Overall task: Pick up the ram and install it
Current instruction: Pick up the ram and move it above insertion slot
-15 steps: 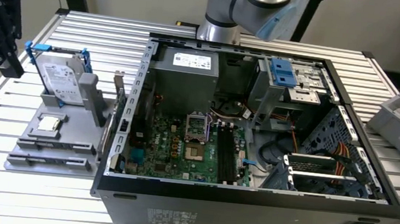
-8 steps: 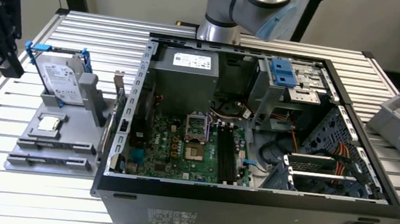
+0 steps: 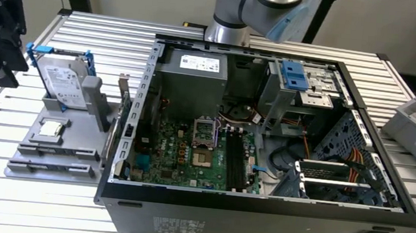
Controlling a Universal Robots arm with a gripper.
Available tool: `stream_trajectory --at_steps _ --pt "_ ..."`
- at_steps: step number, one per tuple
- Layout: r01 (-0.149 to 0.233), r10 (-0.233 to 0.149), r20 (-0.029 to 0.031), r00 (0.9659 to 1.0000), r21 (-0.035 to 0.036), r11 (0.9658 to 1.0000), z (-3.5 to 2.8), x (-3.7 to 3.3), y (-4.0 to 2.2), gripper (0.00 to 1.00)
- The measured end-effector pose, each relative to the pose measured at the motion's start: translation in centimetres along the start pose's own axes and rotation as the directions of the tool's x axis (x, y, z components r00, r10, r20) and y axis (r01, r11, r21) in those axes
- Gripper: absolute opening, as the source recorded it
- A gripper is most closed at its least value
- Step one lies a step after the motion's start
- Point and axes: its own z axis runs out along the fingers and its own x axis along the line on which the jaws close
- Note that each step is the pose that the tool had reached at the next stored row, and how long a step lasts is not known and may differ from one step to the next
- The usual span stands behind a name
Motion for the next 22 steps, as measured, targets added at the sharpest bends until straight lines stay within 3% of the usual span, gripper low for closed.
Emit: stream_trajectory --at_steps 13,15,17,18,22 --pt "0.002 -0.002 -0.0003 1.0 0.0008 1.0 0.01 0.0 0.0 1.0" --pt "0.002 -0.002 -0.0013 1.0 0.0133 0.9999 0.05 -0.02 0.01 1.0" --pt "0.002 -0.002 -0.0027 1.0 0.0342 0.9994 0.11 -0.01 0.04 1.0" --pt "0.002 -0.002 -0.0031 1.0 0.0382 0.9993 0.14 -0.02 0.09 1.0" --pt "-0.002 0.002 -0.0032 1.0 0.0387 0.9993 0.29 -0.03 0.24 1.0"
